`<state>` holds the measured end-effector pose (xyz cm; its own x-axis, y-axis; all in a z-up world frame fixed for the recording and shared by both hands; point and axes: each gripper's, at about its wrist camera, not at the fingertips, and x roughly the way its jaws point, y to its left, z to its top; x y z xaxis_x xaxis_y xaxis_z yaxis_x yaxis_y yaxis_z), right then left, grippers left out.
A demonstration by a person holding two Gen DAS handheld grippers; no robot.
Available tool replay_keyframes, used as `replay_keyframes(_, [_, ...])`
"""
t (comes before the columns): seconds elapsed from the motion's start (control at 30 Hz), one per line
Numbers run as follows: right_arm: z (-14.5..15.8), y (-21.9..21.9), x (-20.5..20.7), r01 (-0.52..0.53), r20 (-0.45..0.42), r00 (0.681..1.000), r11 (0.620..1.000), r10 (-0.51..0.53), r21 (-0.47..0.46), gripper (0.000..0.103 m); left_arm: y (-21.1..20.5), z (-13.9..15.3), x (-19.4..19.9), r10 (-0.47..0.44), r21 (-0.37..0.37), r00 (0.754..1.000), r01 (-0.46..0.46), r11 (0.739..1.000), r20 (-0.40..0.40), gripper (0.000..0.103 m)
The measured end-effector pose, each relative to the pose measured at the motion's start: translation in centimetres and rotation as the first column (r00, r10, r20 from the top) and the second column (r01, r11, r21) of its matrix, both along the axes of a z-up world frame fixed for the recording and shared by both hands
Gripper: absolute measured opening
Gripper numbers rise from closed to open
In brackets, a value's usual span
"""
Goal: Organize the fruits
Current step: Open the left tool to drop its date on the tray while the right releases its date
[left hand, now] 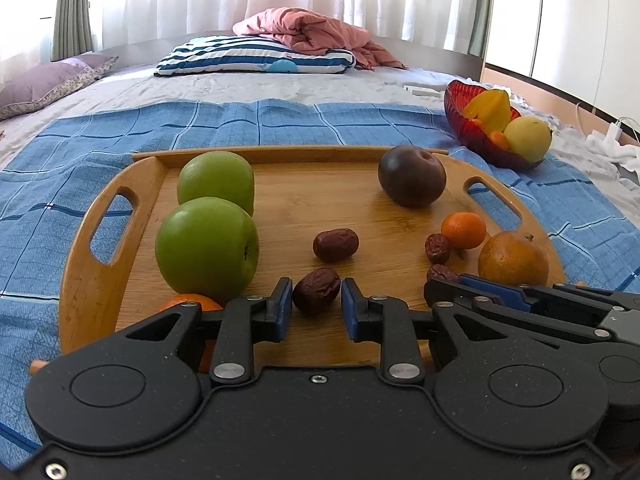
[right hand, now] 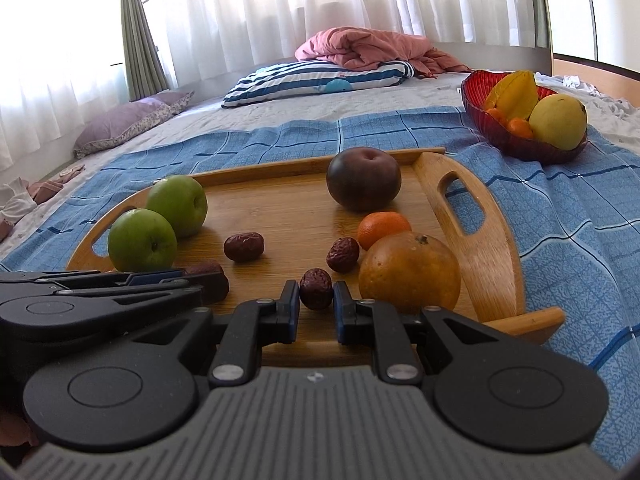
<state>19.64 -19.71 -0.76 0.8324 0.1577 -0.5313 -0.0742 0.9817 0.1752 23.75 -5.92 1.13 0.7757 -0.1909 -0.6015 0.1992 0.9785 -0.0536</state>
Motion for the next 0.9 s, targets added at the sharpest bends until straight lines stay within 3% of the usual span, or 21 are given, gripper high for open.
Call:
replay_keyframes(0.33, [0.2, 0.0, -0.1, 0.005, -0.003, 1.000, 1.000, -0.005, -0.009, 0.025, 0.0, -0.1, 0.0, 0.005, 0.003, 1.000, -0.005, 1.000, -0.004, 0.030])
replay_keyframes(0.5, [0.2, 0.0, -0.2, 0.012, 0.001, 1.000, 1.000, -0.012, -0.009, 0.025, 0.1, 0.0, -0.1, 0.024, 0.023, 1.000, -0.025, 0.999, 0.014, 0.040])
replay_keyframes(0.9, [1.1, 0.3, -1.4, 0.017, 0.045, 0.999, 0.999, -0.015, -0.034, 0.025, 0.8, 1.3, -0.9, 0.037, -0.004, 0.999, -0.037, 0.999, 0.015, 0.050])
